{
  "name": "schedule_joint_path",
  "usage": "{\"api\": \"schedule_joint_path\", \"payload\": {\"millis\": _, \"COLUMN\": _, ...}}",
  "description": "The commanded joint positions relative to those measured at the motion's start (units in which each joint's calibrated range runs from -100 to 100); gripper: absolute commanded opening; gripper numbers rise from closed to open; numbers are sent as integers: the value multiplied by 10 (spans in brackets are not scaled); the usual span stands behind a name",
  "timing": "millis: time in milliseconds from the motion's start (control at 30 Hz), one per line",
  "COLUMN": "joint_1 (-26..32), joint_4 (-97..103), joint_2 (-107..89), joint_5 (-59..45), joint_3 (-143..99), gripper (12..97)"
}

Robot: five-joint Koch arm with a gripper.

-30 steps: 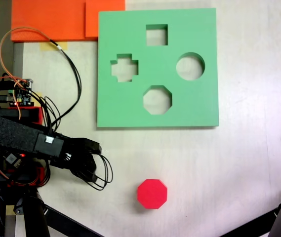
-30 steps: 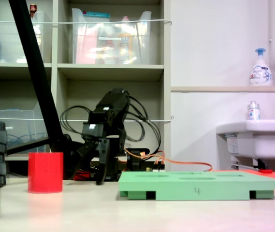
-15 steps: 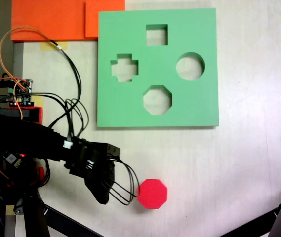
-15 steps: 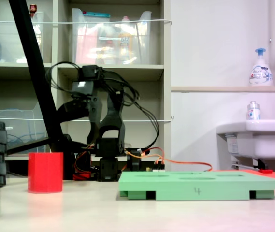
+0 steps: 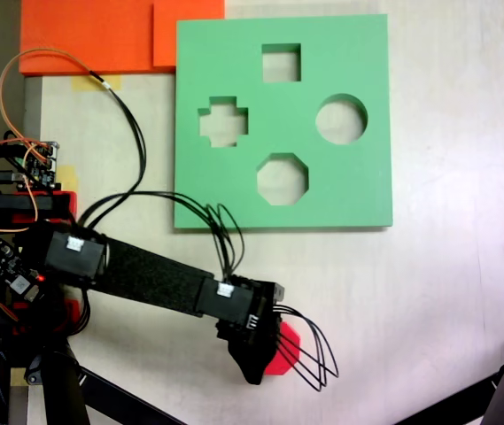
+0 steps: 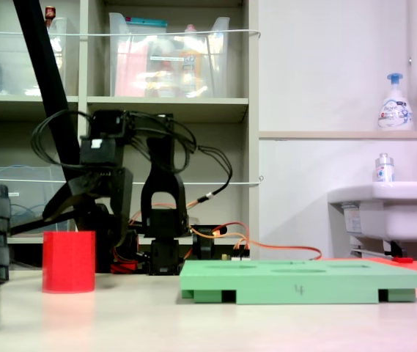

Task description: Put the octagonal pillar block into the corresponding hole

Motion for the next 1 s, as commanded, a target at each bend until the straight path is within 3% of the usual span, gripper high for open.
{"api": "schedule_joint_path", "payload": {"millis": 0, "joint_1": 0, "joint_4": -3, "joint_2": 30, "joint_5": -3, "joint_3": 53, "gripper": 781}}
{"api": "schedule_joint_path", "payload": {"millis": 500, "joint_1": -3, "joint_4": -4, "joint_2": 149, "joint_5": -14, "joint_3": 81, "gripper": 776}}
{"api": "schedule_joint_path", "payload": {"millis": 733, "joint_1": 0, "joint_4": -30, "joint_2": 161, "joint_5": -20, "joint_3": 80, "gripper": 527}}
{"api": "schedule_joint_path", "payload": {"millis": 967, "joint_1": 0, "joint_4": -83, "joint_2": 185, "joint_5": -17, "joint_3": 80, "gripper": 475}}
